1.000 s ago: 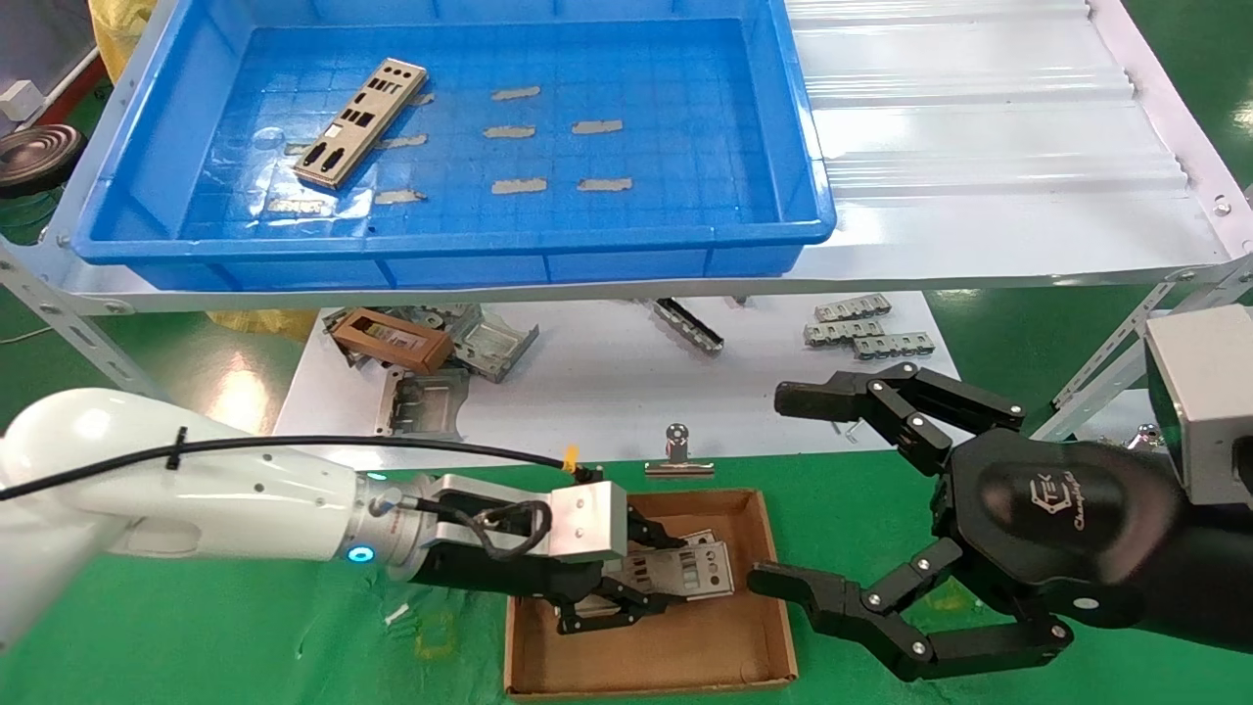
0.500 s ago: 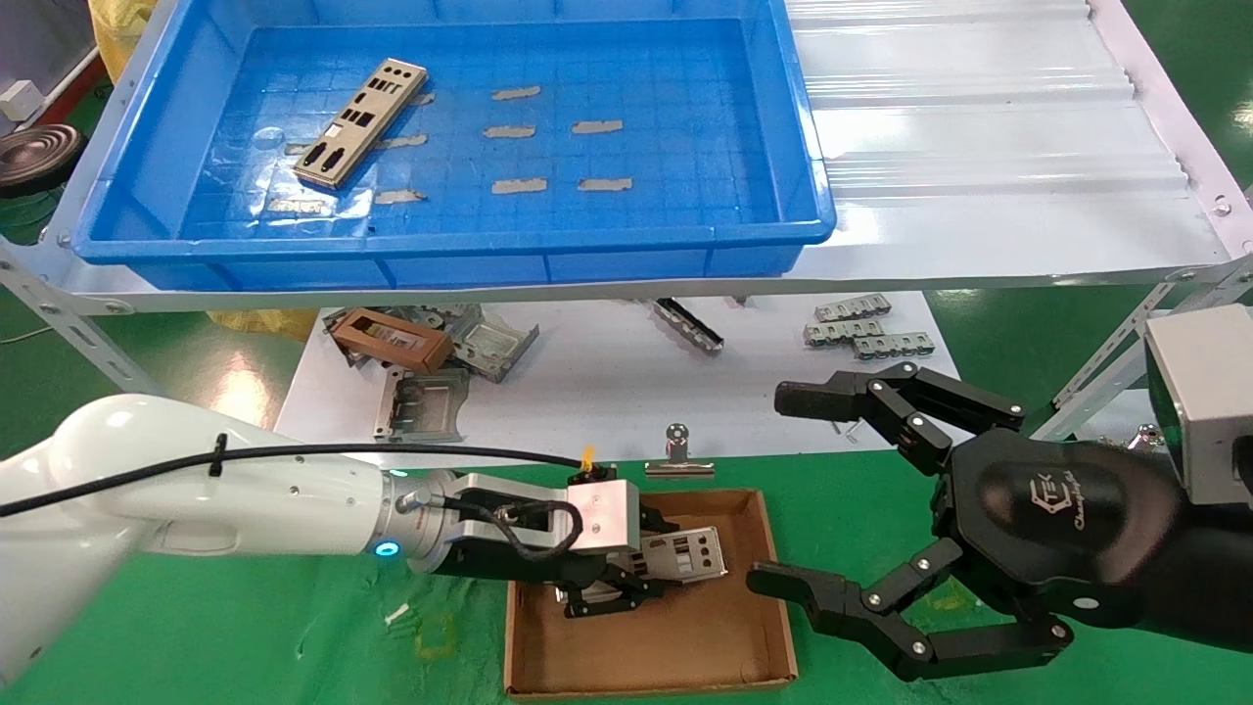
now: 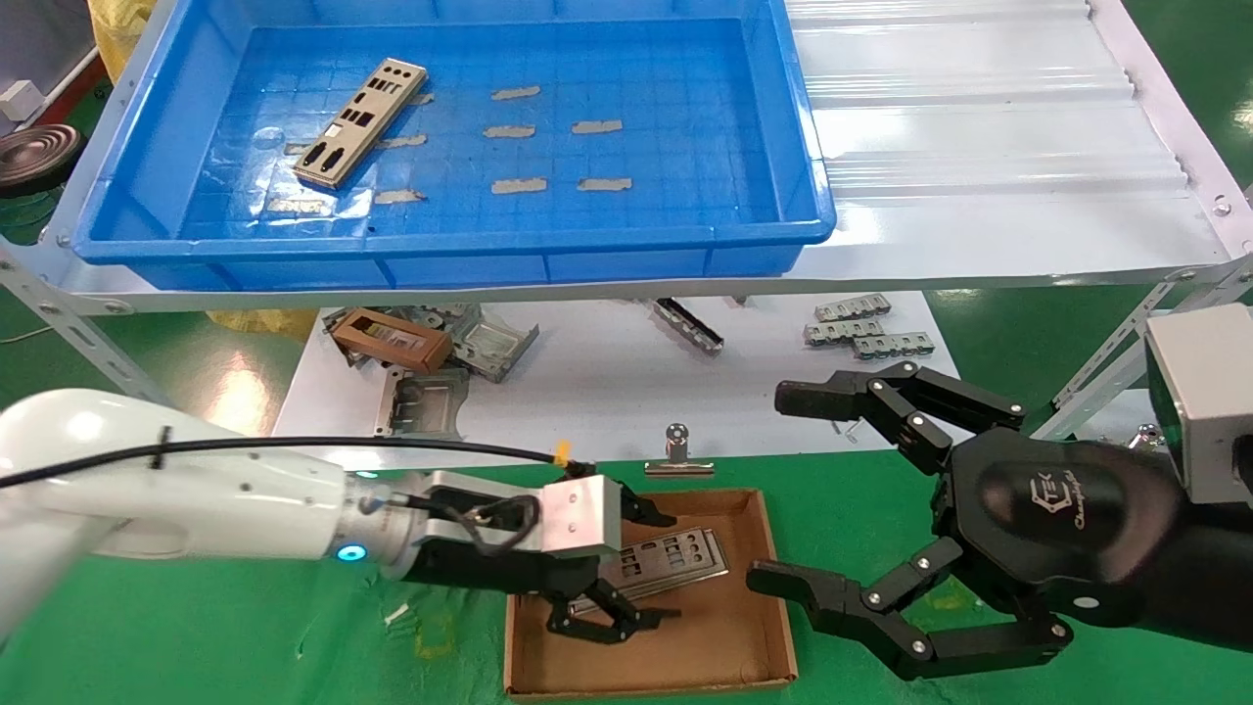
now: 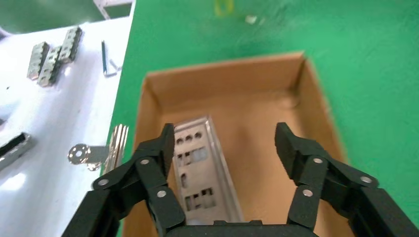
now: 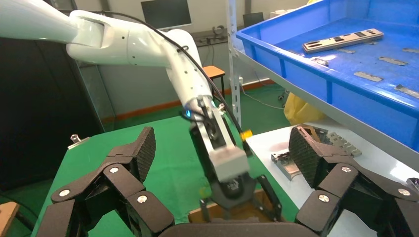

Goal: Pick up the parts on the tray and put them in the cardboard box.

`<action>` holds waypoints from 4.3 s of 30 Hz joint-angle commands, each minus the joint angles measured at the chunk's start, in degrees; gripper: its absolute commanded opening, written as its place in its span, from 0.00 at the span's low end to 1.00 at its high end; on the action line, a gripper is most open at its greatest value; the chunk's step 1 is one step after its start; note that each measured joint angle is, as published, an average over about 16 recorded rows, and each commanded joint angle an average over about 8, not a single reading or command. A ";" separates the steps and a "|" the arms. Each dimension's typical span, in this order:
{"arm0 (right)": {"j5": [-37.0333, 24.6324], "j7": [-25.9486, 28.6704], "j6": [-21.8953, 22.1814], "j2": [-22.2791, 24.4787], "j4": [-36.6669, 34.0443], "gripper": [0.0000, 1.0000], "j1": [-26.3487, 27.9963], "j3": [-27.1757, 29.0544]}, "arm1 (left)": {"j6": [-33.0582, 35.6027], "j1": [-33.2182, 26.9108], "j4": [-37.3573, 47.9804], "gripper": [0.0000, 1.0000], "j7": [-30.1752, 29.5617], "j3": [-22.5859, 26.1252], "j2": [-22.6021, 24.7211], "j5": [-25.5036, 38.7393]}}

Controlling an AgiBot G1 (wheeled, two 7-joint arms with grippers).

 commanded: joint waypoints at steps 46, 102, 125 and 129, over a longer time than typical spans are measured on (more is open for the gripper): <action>0.01 0.00 0.00 0.01 -0.01 1.00 -0.01 0.01 | 15.62 11.15 -10.42 1.00 -10.71 -20.87 -13.68 -13.99; 0.02 -0.01 0.02 0.01 -0.02 1.00 -0.02 0.01 | 20.19 23.85 -26.99 1.00 -19.34 -46.18 -27.49 -18.11; 0.02 -0.01 0.01 0.01 -0.02 1.00 -0.02 0.01 | 20.07 23.66 -26.73 1.00 -19.23 -45.78 -27.29 -17.95; 0.02 -0.01 0.01 0.01 -0.02 1.00 -0.02 0.01 | 20.06 23.65 -26.72 1.00 -19.22 -45.77 -27.28 -17.94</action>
